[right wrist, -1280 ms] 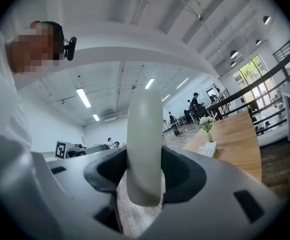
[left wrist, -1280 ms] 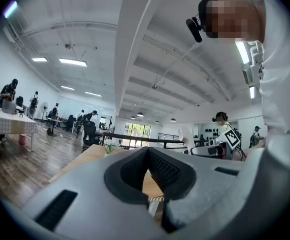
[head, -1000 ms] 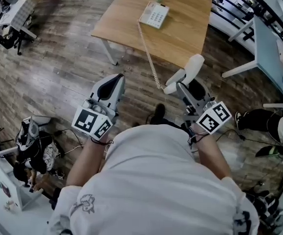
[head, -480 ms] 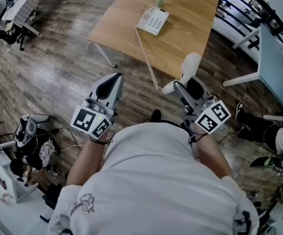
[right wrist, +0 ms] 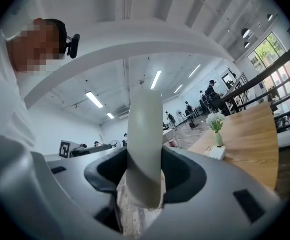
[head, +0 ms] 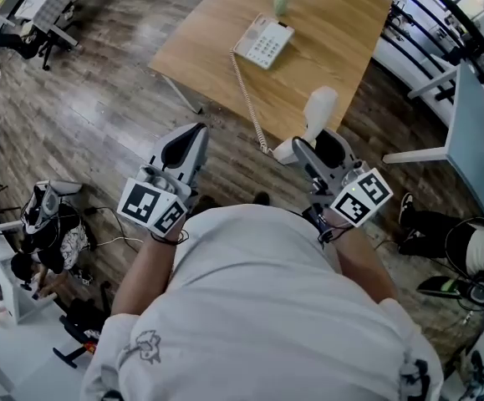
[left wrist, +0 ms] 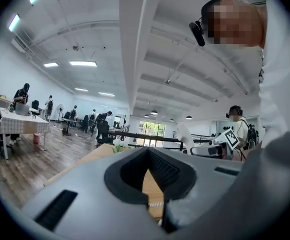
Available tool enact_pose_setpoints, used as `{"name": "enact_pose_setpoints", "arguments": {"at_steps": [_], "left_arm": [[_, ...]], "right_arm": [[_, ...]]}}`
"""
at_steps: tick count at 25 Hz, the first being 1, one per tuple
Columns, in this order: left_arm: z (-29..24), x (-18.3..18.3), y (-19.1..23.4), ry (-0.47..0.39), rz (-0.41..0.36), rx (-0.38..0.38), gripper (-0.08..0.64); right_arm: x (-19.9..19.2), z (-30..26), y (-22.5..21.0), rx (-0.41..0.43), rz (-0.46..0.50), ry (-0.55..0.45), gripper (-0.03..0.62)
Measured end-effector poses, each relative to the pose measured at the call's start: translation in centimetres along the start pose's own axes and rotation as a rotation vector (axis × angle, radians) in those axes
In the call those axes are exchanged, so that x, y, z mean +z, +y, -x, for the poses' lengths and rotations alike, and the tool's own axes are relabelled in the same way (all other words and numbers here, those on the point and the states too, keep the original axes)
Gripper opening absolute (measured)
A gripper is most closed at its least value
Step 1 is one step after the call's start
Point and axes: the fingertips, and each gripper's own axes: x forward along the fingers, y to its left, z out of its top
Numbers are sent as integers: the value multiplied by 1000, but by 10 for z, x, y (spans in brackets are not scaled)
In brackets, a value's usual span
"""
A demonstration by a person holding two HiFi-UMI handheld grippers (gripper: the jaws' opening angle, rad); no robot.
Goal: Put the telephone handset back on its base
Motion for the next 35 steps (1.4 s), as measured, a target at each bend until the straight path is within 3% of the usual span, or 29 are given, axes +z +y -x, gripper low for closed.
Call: {"name": "enact_pose_setpoints", "arguments": {"at_steps": [10,24,35], "left_arm": [[-30,0,45,12,8,-13,5],[-59,37,175,30,-32,-195,5],[-67,37,257,54,-12,-300,5]], "right_arm": [[2,-42,-31,-29,-23,10,222],[26,-161,-35,-158,-9,-56,222],[20,-229,-36,-270,-38,-84,222]]}}
